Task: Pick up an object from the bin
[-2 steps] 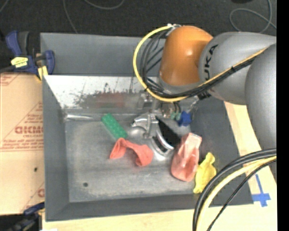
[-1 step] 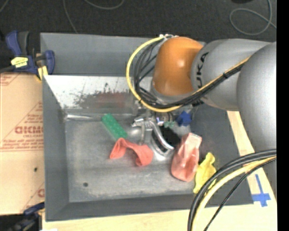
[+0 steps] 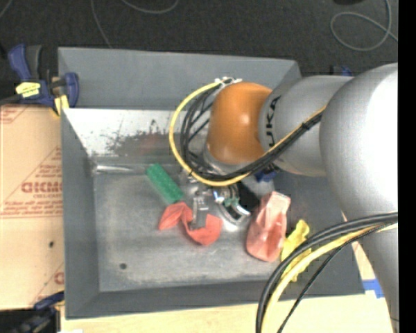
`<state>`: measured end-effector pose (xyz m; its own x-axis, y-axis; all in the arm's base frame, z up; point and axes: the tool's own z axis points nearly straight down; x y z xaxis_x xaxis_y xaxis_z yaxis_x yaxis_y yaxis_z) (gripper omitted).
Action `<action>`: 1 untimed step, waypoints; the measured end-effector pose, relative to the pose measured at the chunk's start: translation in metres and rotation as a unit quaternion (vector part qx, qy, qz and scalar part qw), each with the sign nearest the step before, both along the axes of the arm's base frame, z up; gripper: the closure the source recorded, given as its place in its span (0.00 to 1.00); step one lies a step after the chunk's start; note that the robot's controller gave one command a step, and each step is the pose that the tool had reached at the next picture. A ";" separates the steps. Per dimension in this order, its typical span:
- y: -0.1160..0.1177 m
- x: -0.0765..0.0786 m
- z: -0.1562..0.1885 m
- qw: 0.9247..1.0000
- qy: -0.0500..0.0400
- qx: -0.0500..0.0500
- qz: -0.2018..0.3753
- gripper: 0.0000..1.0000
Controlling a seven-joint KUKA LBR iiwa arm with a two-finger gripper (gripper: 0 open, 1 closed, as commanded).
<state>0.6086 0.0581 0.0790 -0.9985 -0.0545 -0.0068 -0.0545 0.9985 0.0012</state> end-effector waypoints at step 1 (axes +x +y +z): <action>0.004 -0.013 -0.008 1.000 -0.006 -0.003 0.028 1.00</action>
Offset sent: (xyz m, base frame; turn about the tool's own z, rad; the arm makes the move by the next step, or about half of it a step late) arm 0.0000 0.0000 0.0000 0.0000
